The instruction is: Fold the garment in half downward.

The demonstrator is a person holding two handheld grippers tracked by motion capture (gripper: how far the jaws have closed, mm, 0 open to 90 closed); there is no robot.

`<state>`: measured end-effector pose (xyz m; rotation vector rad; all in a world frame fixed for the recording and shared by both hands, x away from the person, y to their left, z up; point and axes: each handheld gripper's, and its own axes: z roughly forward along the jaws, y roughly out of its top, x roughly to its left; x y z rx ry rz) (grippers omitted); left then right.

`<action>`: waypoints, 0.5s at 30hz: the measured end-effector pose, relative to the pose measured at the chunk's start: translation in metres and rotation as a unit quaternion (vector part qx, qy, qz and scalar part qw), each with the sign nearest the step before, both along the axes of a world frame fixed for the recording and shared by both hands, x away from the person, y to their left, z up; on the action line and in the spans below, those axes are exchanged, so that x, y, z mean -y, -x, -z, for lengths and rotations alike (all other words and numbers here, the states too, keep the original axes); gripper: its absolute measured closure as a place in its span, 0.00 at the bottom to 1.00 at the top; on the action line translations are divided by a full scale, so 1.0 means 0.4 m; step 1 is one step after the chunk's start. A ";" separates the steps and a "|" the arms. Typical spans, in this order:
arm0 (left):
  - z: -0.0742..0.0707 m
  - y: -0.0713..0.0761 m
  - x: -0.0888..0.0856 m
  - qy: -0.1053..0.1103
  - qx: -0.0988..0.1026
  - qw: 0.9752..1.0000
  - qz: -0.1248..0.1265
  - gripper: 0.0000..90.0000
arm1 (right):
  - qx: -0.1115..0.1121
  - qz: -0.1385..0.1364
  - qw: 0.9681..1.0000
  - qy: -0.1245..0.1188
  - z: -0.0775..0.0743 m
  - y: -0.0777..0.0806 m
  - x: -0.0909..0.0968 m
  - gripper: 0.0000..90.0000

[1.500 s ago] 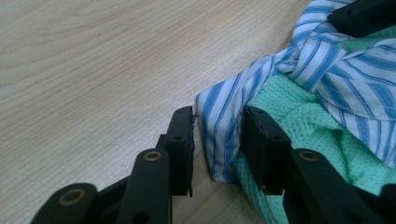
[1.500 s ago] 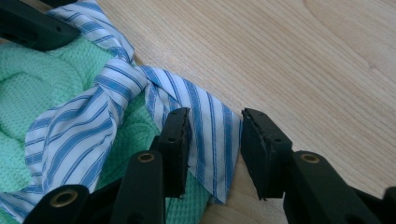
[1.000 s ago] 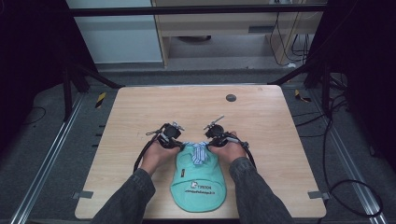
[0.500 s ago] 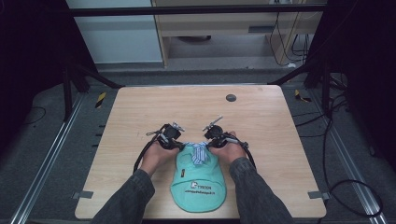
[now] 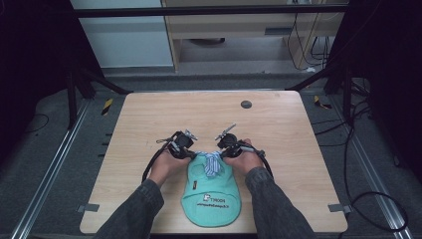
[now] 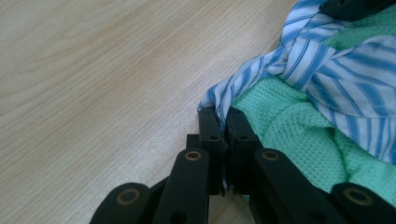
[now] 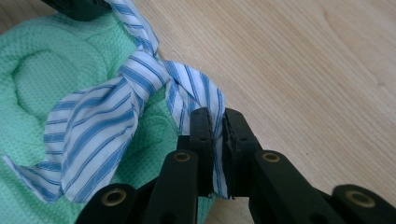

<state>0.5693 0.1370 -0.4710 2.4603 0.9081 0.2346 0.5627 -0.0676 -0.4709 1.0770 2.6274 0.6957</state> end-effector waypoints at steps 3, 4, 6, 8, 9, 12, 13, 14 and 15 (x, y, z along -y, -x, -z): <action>-0.010 0.001 -0.002 0.002 0.003 1.000 0.000 0.96 | 0.003 -0.002 1.000 -0.004 -0.007 0.002 0.002 0.93; -0.017 0.002 -0.003 0.002 0.006 1.000 0.000 0.96 | 0.006 -0.001 1.000 -0.006 -0.012 0.003 0.002 0.93; -0.030 0.003 -0.005 0.004 0.013 1.000 0.001 0.97 | 0.014 -0.001 1.000 -0.014 -0.025 0.007 0.005 0.92; -0.046 0.004 -0.006 0.004 0.019 1.000 0.003 0.97 | 0.025 -0.004 1.000 -0.018 -0.039 0.010 0.006 0.92; -0.052 0.005 -0.007 0.006 0.023 1.000 0.002 0.97 | 0.029 -0.005 0.999 -0.019 -0.044 0.012 0.006 0.92; -0.069 0.006 -0.009 0.005 0.029 1.000 0.004 0.97 | 0.039 -0.005 0.999 -0.022 -0.059 0.017 0.007 0.92; -0.077 0.007 -0.010 0.005 0.032 0.999 0.005 0.97 | 0.040 -0.005 0.999 -0.024 -0.065 0.019 0.007 0.92; -0.081 0.007 -0.010 0.006 0.034 0.999 0.005 0.97 | 0.045 -0.009 0.999 -0.024 -0.070 0.020 0.007 0.92; -0.086 0.008 -0.010 0.006 0.035 0.999 0.006 0.97 | 0.046 -0.009 0.999 -0.022 -0.075 0.021 0.007 0.92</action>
